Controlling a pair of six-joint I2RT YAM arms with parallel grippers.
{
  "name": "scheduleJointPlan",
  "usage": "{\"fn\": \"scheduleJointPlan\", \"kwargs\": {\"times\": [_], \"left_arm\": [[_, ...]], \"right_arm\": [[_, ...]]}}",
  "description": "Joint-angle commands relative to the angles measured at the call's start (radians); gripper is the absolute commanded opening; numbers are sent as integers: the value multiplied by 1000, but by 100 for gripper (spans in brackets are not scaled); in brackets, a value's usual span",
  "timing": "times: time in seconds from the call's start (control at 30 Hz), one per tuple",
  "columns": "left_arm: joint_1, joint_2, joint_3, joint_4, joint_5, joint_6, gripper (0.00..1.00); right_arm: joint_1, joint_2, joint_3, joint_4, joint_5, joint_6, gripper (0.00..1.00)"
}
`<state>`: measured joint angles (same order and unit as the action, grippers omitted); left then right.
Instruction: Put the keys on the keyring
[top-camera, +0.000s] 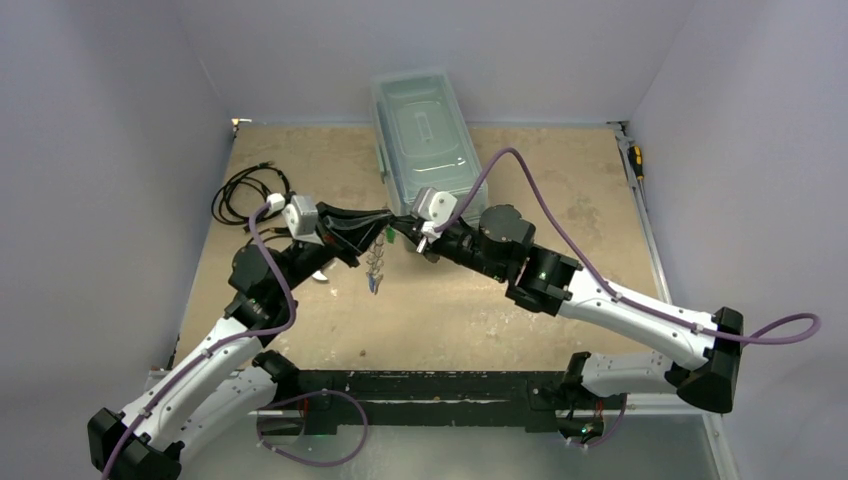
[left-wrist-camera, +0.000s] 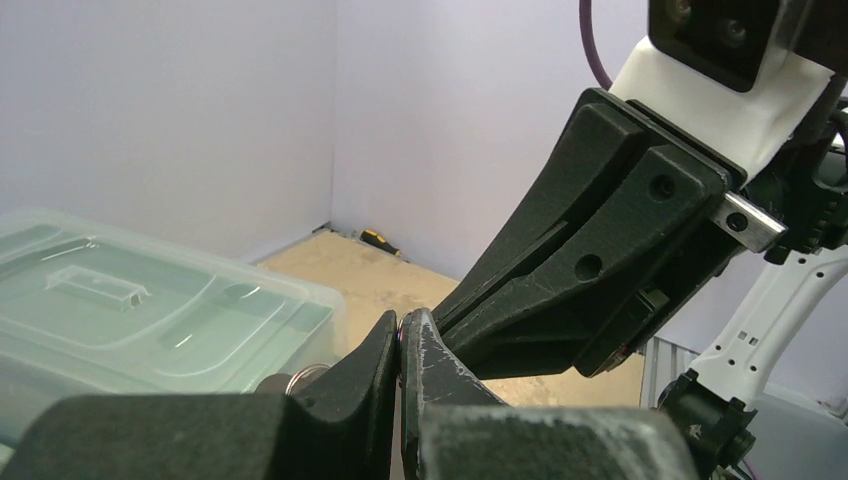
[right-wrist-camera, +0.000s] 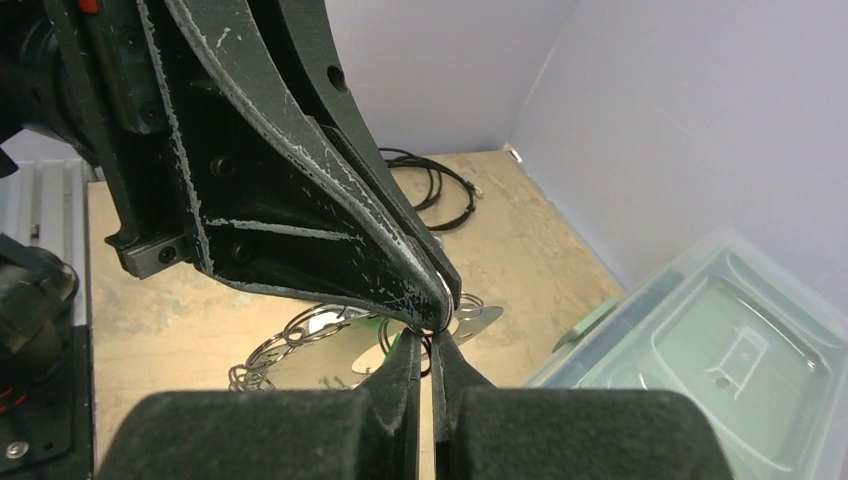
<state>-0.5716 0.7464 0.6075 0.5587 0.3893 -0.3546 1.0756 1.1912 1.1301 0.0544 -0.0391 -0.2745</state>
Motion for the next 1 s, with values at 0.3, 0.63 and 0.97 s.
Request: {"fn": "scheduleJointPlan", "kwargs": {"times": [0.3, 0.63, 0.97], "left_arm": [[14, -23, -1, 21, -322, 75, 0], [13, -19, 0, 21, -334, 46, 0], [13, -37, -9, 35, -307, 39, 0]], "right_arm": [[96, -67, -117, 212, -265, 80, 0], [118, 51, -106, 290, -228, 101, 17], [113, -52, -185, 304, -127, 145, 56]]}}
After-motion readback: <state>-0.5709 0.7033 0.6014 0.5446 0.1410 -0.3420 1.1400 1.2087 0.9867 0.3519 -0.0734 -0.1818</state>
